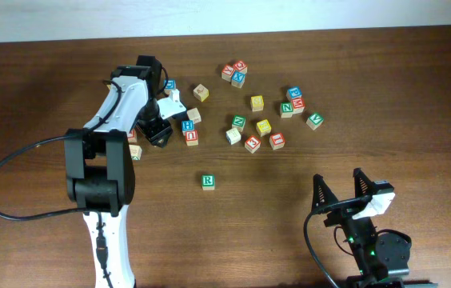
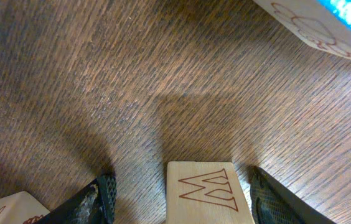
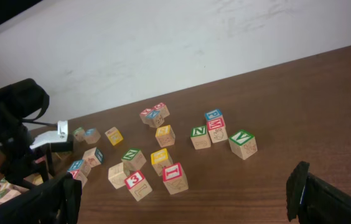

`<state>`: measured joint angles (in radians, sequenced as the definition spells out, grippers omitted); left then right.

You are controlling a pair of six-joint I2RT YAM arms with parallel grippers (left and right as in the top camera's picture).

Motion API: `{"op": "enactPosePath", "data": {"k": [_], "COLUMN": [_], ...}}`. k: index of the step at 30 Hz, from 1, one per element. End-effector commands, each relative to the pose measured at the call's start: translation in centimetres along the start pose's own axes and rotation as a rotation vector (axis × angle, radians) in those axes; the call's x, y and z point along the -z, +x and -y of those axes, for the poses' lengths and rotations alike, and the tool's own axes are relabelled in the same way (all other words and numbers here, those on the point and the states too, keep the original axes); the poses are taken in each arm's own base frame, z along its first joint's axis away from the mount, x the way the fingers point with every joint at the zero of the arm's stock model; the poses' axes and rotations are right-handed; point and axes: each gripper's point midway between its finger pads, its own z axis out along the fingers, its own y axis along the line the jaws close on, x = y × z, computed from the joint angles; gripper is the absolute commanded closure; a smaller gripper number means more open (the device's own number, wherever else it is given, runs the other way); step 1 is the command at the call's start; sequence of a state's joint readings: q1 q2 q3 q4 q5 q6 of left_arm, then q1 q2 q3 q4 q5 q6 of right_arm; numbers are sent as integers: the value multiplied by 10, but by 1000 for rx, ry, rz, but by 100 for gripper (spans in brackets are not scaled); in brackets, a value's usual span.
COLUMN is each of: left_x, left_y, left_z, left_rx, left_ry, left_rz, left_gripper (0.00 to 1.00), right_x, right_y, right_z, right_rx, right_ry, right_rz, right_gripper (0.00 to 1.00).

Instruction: Spell out RSS

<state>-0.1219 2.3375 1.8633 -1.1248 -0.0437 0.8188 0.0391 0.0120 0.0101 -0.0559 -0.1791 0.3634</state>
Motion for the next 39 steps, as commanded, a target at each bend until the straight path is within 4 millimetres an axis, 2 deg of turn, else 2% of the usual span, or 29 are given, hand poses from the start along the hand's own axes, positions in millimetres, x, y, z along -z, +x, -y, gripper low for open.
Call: {"op": "enactPosePath", "data": {"k": [1, 9, 11, 12, 16, 18, 21, 27, 28, 29, 30, 32, 33, 36, 37, 39], "left_x": [-16, -16, -16, -16, -15, -15, -15, -15, -15, -15, -15, -15, -15, -14, -14, -14], "left_y": [3, 10, 10, 10, 10, 12, 12, 14, 14, 13, 13, 14, 15, 19, 19, 19], "left_z": [9, 14, 14, 14, 14, 16, 16, 18, 19, 20, 19, 20, 21, 23, 23, 24], "left_rx": [21, 20, 24, 24, 50, 50, 71, 98, 112, 134, 133, 133, 132, 131, 131, 131], "left_ry": [48, 66, 67, 67, 69, 74, 75, 84, 88, 89, 89, 90, 95, 101, 101, 102], "left_rz": [-6, -35, -35, -35, -37, -42, -44, -52, -53, -52, -52, -54, -60, -77, -77, -78], "left_gripper": [39, 40, 52, 54, 56, 63, 66, 58, 50, 32, 18, 12, 1, 1, 11, 23], "right_x": [0, 0, 0, 0, 0, 0, 0, 0, 0, 0, 0, 0, 0, 0, 0, 0], "right_y": [4, 4, 4, 4, 4, 4, 4, 4, 4, 4, 4, 4, 4, 4, 4, 4], "right_z": [-3, -3, -3, -3, -3, -3, -3, -3, -3, -3, -3, -3, -3, -3, -3, -3], "right_rx": [-2, -2, -2, -2, -2, -2, -2, -2, -2, -2, -2, -2, -2, -2, -2, -2], "right_ry": [-18, -18, -18, -18, -18, -18, -18, -19, -18, -18, -18, -18, -18, -18, -18, -18], "right_rz": [-14, -14, -14, -14, -14, -14, -14, -14, -14, -14, -14, -14, -14, -14, -14, -14], "right_gripper": [2, 2, 2, 2, 2, 2, 2, 2, 2, 2, 2, 2, 2, 2, 2, 2]}}
